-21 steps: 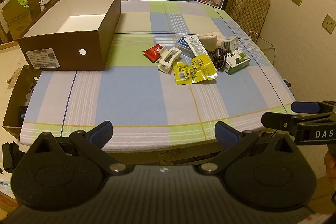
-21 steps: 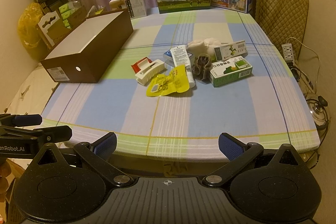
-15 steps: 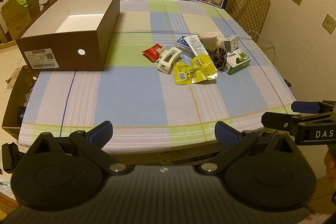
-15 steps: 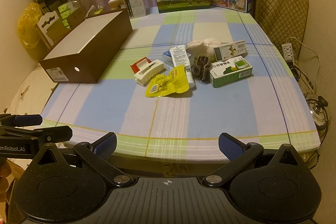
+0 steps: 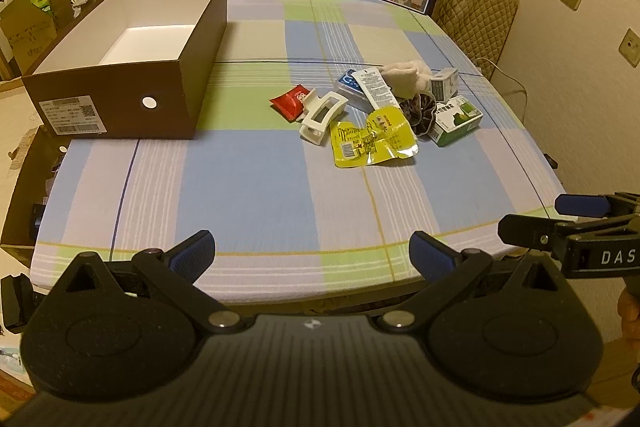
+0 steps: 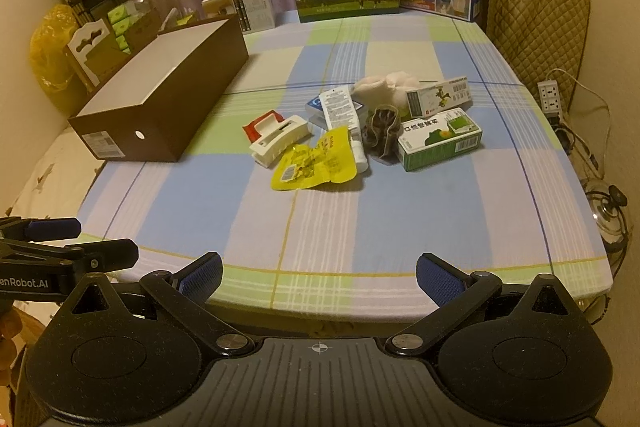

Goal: Organize objects
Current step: 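Move the left tool toward the white hair claw clip, then grasp the white hair claw clip with the left tool and lift, then carry the claw clip with the left tool while the right tool grasps the green spray box, then carry both items into the shoebox and open both tools to release them, then withdraw both tools from the shoebox back over the table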

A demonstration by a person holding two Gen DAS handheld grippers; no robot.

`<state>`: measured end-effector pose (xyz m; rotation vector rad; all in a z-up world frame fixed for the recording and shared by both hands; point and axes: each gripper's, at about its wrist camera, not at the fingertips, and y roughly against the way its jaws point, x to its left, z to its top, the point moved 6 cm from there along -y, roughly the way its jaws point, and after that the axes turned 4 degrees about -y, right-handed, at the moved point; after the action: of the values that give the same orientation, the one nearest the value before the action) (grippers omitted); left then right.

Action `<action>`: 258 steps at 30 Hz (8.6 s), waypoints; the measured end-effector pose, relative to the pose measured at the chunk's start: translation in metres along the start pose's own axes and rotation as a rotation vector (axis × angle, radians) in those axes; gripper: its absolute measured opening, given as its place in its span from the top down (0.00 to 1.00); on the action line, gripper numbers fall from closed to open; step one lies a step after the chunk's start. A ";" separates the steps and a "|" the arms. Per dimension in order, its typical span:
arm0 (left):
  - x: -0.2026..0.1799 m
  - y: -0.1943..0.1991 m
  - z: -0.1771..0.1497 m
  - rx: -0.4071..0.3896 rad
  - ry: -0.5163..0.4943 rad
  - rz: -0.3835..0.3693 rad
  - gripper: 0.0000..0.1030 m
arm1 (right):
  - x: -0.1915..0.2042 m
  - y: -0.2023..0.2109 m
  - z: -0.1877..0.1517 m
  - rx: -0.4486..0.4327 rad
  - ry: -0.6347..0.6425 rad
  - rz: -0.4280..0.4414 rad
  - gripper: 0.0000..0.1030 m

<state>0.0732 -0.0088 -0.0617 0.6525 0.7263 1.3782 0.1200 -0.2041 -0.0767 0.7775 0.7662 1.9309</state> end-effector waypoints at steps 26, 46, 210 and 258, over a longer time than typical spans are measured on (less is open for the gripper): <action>-0.003 -0.024 0.027 0.026 0.012 0.014 0.01 | -0.031 -0.023 0.036 0.030 0.013 0.015 0.02; -0.013 -0.075 0.055 0.048 0.038 0.046 0.01 | -0.091 -0.057 0.065 0.024 -0.010 0.017 0.08; 0.260 -0.054 0.185 -0.170 0.140 0.211 0.64 | 0.232 -0.178 0.211 -0.001 0.207 0.491 0.49; 0.337 -0.126 0.168 -0.024 0.170 0.141 0.28 | 0.290 -0.277 0.193 0.102 0.236 0.265 0.44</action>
<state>0.2997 0.3175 -0.0791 0.5811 0.8094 1.5833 0.2887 0.2071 -0.1074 0.7503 0.9486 2.2645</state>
